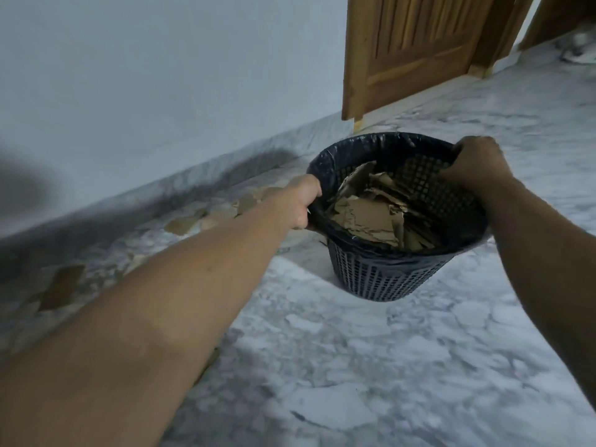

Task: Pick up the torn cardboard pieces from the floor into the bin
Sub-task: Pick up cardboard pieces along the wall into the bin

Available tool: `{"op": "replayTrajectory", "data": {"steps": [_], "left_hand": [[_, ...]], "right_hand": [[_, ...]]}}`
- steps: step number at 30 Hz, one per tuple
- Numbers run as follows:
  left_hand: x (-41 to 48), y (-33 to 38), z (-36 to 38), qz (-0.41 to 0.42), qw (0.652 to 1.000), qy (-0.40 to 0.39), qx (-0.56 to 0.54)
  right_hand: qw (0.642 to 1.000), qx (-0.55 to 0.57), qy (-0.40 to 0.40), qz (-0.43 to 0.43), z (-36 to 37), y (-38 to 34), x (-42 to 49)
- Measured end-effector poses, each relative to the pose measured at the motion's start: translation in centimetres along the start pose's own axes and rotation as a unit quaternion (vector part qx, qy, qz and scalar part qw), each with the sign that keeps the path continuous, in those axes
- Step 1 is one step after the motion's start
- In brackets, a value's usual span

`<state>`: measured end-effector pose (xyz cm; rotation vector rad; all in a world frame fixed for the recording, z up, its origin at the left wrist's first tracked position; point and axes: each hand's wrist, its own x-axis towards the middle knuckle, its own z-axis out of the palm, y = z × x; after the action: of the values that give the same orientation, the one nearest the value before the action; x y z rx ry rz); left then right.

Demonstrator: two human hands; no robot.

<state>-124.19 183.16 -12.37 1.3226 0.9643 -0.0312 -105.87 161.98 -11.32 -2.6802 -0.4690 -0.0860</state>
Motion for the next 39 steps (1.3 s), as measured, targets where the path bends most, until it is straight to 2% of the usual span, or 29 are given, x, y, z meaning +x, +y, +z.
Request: {"op": "replayTrajectory", "data": {"steps": [2, 5, 7, 9, 10, 12, 13, 14, 15, 17, 21, 25, 28, 30, 33, 35, 39], "left_hand": [[-0.2, 0.8, 1.1, 0.010, 1.000, -0.004, -0.012], [0.8, 2.4, 2.8, 0.036, 0.999, -0.003, -0.037], [1.2, 4.1, 3.6, 0.057, 0.996, -0.013, -0.070], [-0.2, 6.3, 3.3, 0.091, 0.989, -0.029, -0.114], [-1.2, 7.4, 2.6, 0.106, 0.983, -0.038, -0.146], [-2.2, 9.4, 0.7, 0.123, 0.970, -0.048, -0.205], [-2.4, 10.0, -0.4, 0.138, 0.964, -0.056, -0.221], [-2.5, 10.6, -1.7, 0.154, 0.959, -0.057, -0.233], [-2.3, 11.2, -3.0, 0.166, 0.953, -0.056, -0.248], [-0.7, 12.0, -5.2, 0.170, 0.939, -0.049, -0.294], [1.6, 12.3, -8.7, 0.138, 0.919, -0.085, -0.360], [4.1, 11.1, -11.6, 0.113, 0.924, -0.100, -0.350], [6.7, 9.5, -14.3, 0.117, 0.924, -0.078, -0.356], [8.0, 9.1, -15.7, 0.137, 0.923, -0.049, -0.355], [9.9, 9.2, -15.6, 0.168, 0.933, -0.030, -0.316], [11.6, 9.6, -14.3, 0.166, 0.950, -0.037, -0.263], [13.9, 10.1, -9.2, 0.135, 0.979, -0.050, -0.142]], "right_hand": [[1.000, -0.014, 0.001, 0.006, -1.5, 1.5, -1.2], [0.995, -0.072, -0.009, 0.074, -4.2, 2.9, -3.7], [0.989, -0.066, -0.025, 0.128, -6.2, 2.7, -5.1], [0.982, 0.059, -0.016, 0.180, -8.2, 0.7, -6.2], [0.965, 0.158, 0.002, 0.210, -8.9, -0.8, -6.4], [0.895, 0.357, 0.018, 0.268, -9.8, -4.2, -6.1], [0.857, 0.431, -0.001, 0.283, -10.0, -6.1, -6.0], [0.836, 0.470, -0.031, 0.282, -10.2, -8.2, -5.7], [0.838, 0.468, -0.066, 0.272, -10.5, -10.7, -5.4], [0.867, 0.412, -0.111, 0.258, -11.3, -15.6, -4.8], [0.901, 0.339, -0.126, 0.241, -12.5, -22.5, -1.8], [0.929, 0.295, -0.099, 0.201, -9.1, -25.5, 0.9], [0.941, 0.230, -0.147, 0.201, -4.1, -25.9, 1.6], [0.934, 0.203, -0.209, 0.209, -1.0, -25.3, 2.4], [0.906, 0.276, -0.249, 0.204, 2.1, -23.7, 4.3], [0.896, 0.334, -0.224, 0.191, 3.2, -22.4, 5.8], [0.876, 0.436, -0.125, 0.165, 5.1, -17.1, 10.3]]}}
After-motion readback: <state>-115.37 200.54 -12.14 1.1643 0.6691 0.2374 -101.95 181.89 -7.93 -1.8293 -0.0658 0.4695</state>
